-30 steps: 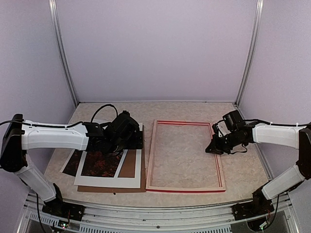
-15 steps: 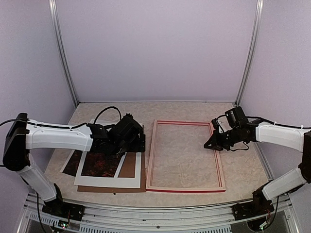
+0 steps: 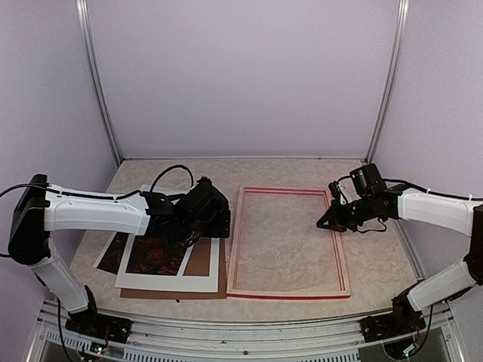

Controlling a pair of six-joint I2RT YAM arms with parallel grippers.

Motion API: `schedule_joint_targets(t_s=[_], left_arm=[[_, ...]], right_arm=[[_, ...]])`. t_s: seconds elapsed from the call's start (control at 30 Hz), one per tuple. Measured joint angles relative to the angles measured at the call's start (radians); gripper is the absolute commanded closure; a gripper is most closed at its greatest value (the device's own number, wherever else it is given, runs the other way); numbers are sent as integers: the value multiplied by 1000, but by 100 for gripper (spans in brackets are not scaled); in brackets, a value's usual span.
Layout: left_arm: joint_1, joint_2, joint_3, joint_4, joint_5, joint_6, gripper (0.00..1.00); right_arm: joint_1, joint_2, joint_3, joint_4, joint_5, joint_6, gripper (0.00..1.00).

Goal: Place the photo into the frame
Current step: Place the glass panel at the frame body.

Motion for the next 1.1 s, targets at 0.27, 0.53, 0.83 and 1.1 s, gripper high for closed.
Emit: schedule_joint_targets(t_s=[0.27, 0.53, 0.83, 1.1], left_arm=[[0, 0, 0, -3, -6, 0, 1], [0, 0, 0, -9, -7, 0, 1], [0, 0, 0, -17, -13, 0, 1], [0, 0, 0, -18, -14, 0, 1]], right_arm=[[0, 1, 0, -8, 32, 18, 100], [0, 11, 0, -8, 40, 25, 100], [0, 15, 0, -11, 40, 28, 100], [0, 15, 0, -17, 42, 31, 100]])
